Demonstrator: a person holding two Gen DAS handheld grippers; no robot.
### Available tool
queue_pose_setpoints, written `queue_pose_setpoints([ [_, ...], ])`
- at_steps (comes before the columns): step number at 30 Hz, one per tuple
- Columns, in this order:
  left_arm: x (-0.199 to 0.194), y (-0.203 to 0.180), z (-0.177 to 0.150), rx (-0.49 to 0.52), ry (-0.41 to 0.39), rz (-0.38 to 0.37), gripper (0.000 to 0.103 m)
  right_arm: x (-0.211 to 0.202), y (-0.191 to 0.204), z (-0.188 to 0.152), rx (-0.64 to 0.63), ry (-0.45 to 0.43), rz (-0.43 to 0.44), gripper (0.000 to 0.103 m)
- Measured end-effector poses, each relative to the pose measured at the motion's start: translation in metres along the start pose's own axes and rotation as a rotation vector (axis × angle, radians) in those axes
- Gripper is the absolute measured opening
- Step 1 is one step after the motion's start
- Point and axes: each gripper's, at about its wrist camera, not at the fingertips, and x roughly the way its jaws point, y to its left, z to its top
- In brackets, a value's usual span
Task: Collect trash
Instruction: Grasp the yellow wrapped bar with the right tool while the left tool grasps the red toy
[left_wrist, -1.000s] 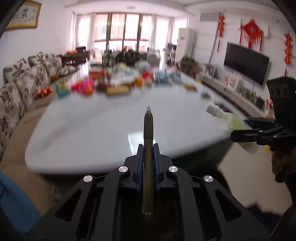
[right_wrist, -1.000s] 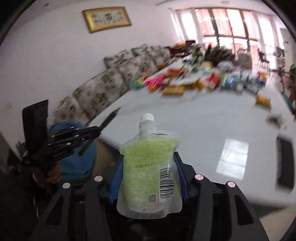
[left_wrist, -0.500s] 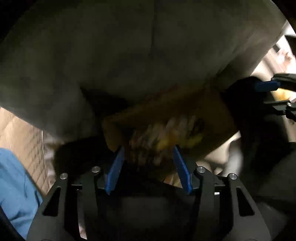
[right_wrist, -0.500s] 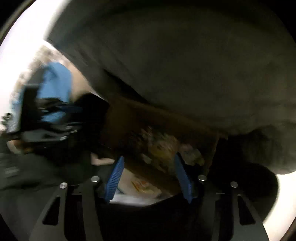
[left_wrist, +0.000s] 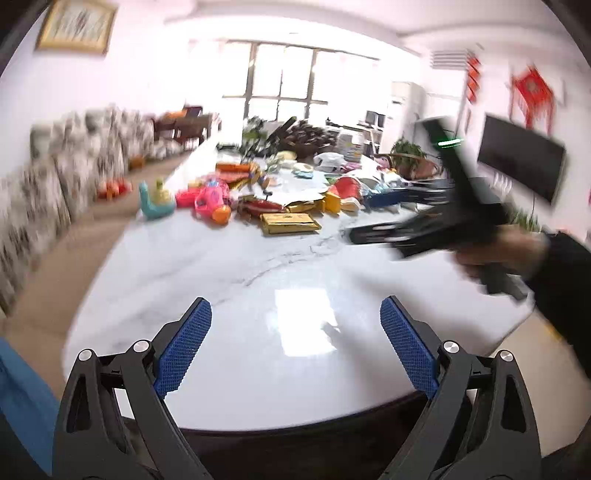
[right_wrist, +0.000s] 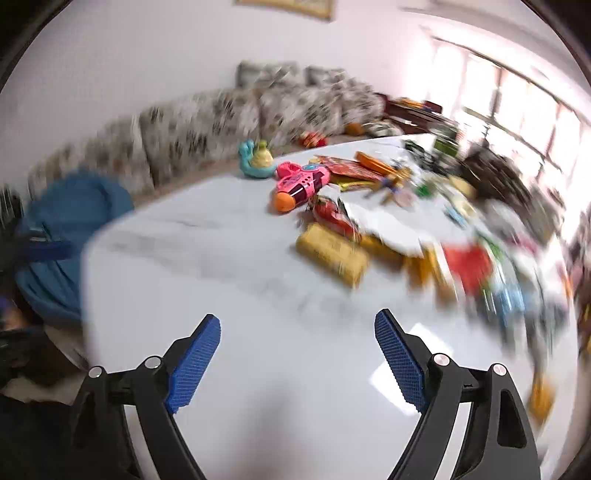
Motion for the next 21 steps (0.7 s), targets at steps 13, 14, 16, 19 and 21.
queue_pose_setpoints([
  [13,0.035,0.049,0.013,-0.074,0.075,0.112,0.090,0.084,-0.049,0.008,0.018,0.172,0.138,0.044],
  [14,0.047,0.049,0.023,-0.072,0.072,0.132,0.090,0.076,-0.048,0.001,0.046,0.168,0.134,0.044],
  [16,0.077,0.050,0.044,-0.050,0.071,0.119,0.090,0.053,-0.056,-0.025,0.153,0.151,0.132,0.042],
  [19,0.121,0.051,0.073,-0.063,0.101,0.120,0.090,0.012,-0.065,-0.070,0.307,0.104,0.194,0.042],
  [21,0.146,0.049,0.090,-0.115,0.121,0.118,0.090,-0.007,-0.064,-0.090,0.347,0.099,0.173,0.042],
])
